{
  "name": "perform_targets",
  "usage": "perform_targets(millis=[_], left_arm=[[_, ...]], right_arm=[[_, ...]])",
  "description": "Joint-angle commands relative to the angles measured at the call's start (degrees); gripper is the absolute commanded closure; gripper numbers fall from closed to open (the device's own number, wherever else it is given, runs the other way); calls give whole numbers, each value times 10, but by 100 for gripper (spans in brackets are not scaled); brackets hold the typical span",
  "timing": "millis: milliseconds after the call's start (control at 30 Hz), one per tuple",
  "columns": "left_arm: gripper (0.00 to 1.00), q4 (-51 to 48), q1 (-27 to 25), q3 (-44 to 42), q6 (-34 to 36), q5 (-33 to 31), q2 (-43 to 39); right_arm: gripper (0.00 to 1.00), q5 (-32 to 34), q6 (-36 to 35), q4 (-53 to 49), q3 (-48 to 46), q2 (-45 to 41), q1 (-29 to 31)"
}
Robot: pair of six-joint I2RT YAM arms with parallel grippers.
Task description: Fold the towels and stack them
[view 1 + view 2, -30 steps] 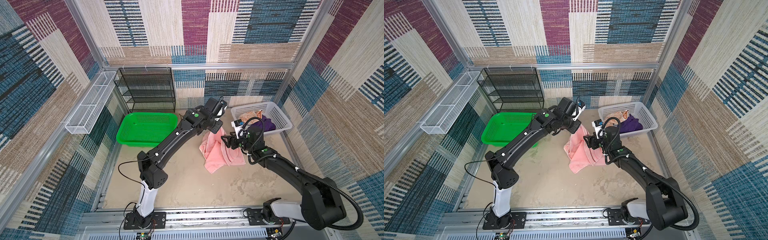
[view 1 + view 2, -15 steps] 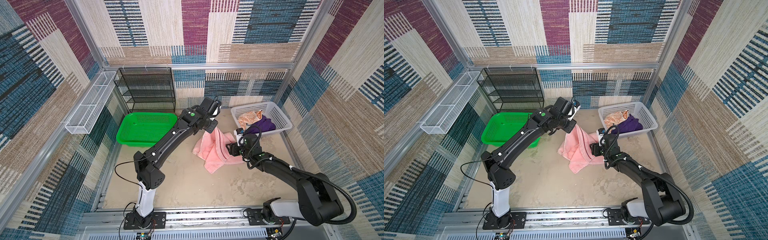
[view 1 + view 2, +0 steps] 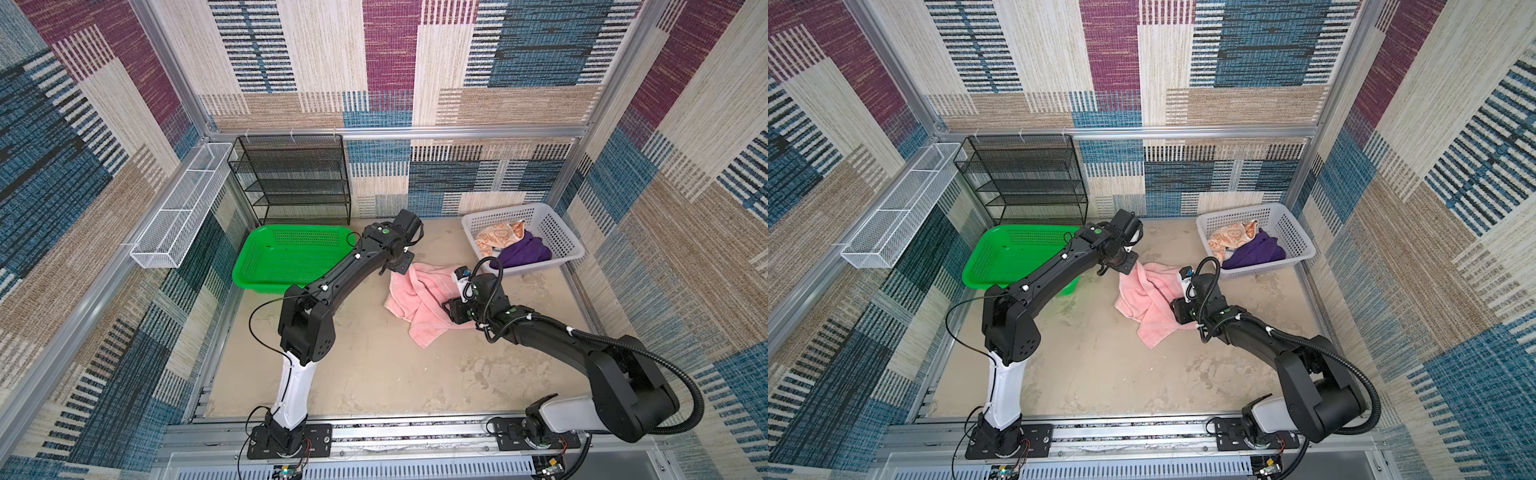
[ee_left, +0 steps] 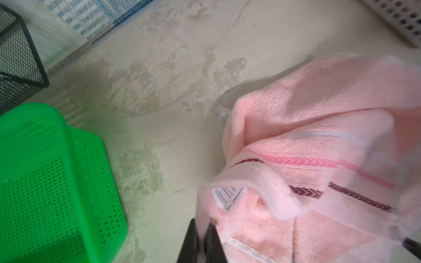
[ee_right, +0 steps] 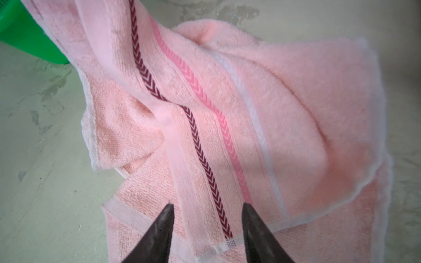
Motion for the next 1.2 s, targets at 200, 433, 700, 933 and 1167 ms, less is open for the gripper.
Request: perform_targets(millis=[200, 433, 700, 933, 1167], left_arm=[[100, 62, 27, -73, -28, 29, 10], [100, 79, 32, -81, -27, 38, 26], [100, 95, 36, -96, -28, 39, 28], [100, 105, 43, -110, -31, 43, 21], [100, 108, 45, -113, -31, 46, 14]], right_arm=[[52, 9, 20, -71, 47, 62, 14], [47, 14, 24, -106, 75, 93, 35], [47, 83, 49, -146, 94, 135, 38], [59, 121, 71, -147, 90, 119, 38], [64, 153, 79, -157, 94, 103, 38]])
